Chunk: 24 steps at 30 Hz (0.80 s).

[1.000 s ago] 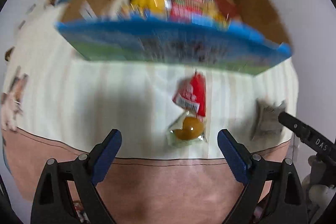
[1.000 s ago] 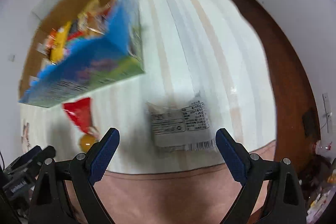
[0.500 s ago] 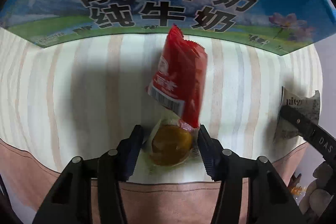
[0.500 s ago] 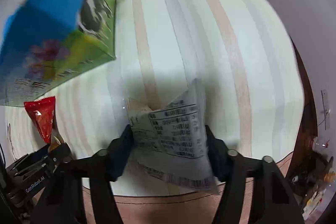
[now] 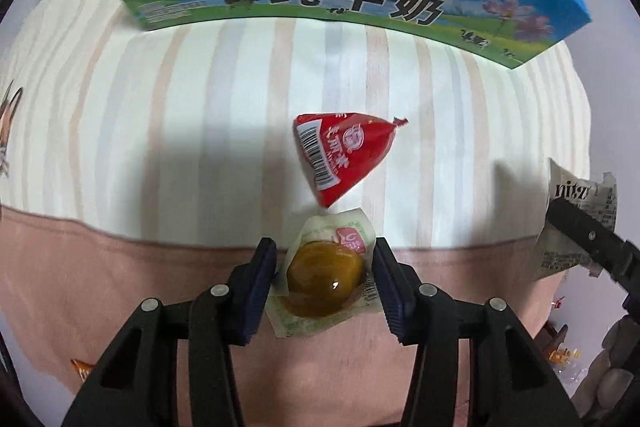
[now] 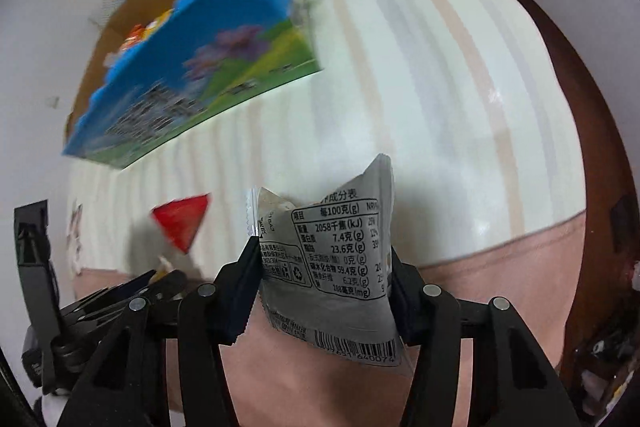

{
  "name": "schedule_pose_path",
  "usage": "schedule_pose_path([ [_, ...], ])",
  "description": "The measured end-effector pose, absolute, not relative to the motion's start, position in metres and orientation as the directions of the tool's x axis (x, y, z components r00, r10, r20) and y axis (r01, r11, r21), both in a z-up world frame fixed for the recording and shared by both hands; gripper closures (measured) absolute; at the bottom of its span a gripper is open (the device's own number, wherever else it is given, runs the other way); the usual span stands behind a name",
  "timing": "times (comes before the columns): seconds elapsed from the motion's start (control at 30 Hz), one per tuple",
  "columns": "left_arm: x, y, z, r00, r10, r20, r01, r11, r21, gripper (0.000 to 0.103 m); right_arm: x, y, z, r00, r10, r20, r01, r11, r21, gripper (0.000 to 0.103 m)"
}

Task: Organize snacks
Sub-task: 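Grasp the wrapped egg with the left tool while the right grasps the white Lilyz pack, then carry the egg and Lilyz pack into the box and open both tools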

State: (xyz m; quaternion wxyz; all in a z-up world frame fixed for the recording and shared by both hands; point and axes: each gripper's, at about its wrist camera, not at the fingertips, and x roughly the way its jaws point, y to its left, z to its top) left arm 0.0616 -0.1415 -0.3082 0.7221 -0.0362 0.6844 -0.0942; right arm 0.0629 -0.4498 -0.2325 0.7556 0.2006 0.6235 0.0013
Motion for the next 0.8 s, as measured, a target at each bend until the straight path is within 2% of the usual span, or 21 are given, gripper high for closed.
schedule_pose_path([
  [0.2, 0.056, -0.124, -0.272, 0.058, -0.261, -0.964, 0.059, 0.964, -0.258, 0.057, 0.059, -0.417, -0.205, 0.258, 0.31, -0.915, 0.197, 0.91, 0.364, 0.045],
  [0.5, 0.095, -0.115, -0.183, 0.176, -0.396, -0.901, 0.068, 0.918, -0.39, 0.061, 0.081, -0.407, -0.122, 0.353, 0.378, -0.856, 0.089, 0.897, 0.433, 0.045],
  [0.8, 0.176, -0.132, -0.131, 0.293, -0.364, -0.884, 0.113, 0.932, -0.346, 0.061, 0.162, -0.412, -0.085, 0.416, 0.366, -0.832, 0.057, 0.903, 0.425, 0.045],
])
